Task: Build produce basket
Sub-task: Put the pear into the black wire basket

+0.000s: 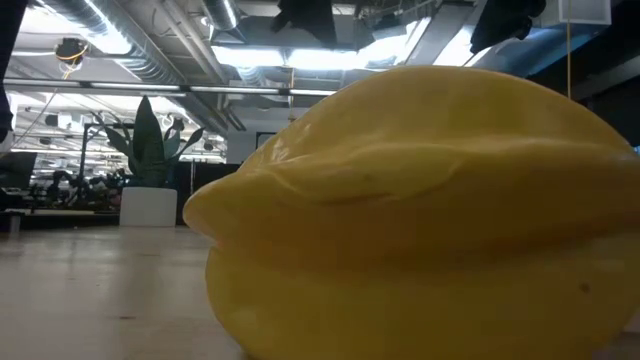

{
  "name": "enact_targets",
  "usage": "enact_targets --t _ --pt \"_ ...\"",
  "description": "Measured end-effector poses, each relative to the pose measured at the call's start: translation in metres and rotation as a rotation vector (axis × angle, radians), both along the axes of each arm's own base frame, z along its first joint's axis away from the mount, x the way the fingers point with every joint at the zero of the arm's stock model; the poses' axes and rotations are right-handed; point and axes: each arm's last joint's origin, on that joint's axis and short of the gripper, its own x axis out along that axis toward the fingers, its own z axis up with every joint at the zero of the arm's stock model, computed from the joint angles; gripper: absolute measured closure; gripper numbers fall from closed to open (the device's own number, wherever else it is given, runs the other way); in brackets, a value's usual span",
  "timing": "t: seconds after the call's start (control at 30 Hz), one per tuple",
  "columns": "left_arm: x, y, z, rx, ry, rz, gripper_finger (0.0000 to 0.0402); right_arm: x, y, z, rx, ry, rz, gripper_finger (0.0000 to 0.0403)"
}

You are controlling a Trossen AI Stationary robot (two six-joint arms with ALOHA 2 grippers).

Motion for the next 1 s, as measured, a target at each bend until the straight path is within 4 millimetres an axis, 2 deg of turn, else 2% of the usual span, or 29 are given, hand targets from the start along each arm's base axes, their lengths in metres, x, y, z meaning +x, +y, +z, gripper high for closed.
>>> enact_targets --t 0.13,0.37,0.57,0.8,1.0 --pt "-0.005 0.006 -0.005 0.0 0.072 0.008 0.0383 0.0 0.0 0.0 0.0 0.0 0.0 0.0277" --pt "-0.014 0.013 -0.011 0.028 0.204 -0.022 0.0328 0.002 0.0 -0.001 0.016 0.003 0.022 0.0277" --pt "-0.017 0.027 -0.022 0.055 0.273 -0.037 0.0315 0.018 -0.005 -0.004 0.004 0.007 0.036 0.0277" --pt "-0.027 0.057 -0.044 -0.164 0.24 -0.067 0.0317 0.044 -0.033 -0.017 -0.022 0.045 -0.088 0.0277" --pt "-0.033 0.07 -0.046 -0.173 0.23 -0.045 0.032 0.058 -0.059 -0.031 -0.036 0.117 -0.142 0.0277"
